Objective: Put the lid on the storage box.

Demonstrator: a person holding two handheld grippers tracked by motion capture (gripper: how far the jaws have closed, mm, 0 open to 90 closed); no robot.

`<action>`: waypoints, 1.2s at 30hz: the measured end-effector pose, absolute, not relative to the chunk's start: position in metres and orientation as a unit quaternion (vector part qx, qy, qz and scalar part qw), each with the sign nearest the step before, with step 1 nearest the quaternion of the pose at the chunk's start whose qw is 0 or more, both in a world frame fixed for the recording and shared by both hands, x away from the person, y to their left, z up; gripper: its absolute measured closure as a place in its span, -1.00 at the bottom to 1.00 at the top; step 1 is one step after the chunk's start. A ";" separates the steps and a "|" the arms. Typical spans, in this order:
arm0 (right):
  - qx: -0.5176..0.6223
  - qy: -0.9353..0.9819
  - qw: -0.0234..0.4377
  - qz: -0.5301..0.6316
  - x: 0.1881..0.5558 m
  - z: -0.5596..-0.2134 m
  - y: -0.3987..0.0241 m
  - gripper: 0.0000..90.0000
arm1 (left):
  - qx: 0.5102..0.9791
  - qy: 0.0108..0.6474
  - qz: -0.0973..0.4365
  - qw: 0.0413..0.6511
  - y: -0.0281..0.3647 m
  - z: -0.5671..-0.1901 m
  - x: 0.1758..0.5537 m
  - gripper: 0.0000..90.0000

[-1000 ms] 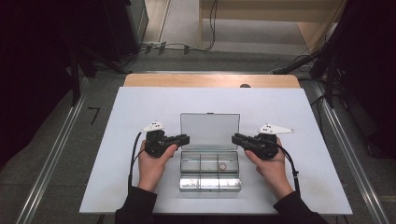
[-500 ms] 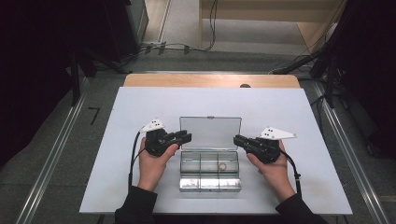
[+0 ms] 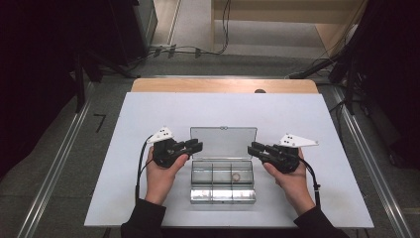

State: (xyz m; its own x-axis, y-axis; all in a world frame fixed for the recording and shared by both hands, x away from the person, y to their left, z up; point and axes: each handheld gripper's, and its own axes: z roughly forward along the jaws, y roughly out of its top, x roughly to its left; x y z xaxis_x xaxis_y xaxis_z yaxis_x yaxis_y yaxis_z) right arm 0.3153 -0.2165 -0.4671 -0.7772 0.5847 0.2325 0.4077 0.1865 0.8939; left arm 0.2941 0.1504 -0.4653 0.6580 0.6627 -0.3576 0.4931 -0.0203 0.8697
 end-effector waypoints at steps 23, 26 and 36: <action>0.293 0.773 0.092 0.555 0.301 -0.443 -0.209 0.41 | 0.718 0.388 0.069 0.574 0.155 -0.465 0.276 0.42; 0.292 0.773 0.095 0.556 0.299 -0.443 -0.209 0.47 | 0.717 0.389 0.069 0.574 0.156 -0.466 0.275 0.42; 0.290 0.773 0.095 0.557 0.294 -0.445 -0.211 0.47 | 0.719 0.391 0.079 0.569 0.163 -0.467 0.267 0.21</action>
State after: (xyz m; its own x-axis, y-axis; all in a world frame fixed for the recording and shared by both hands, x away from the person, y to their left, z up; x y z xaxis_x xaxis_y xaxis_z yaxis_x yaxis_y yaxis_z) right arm 0.2938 -0.2109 -0.4448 -0.8138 0.5537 0.1764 0.3424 0.2116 0.9154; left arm 0.2666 0.1633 -0.4672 0.6813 0.6521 -0.3325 0.4728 -0.0454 0.8800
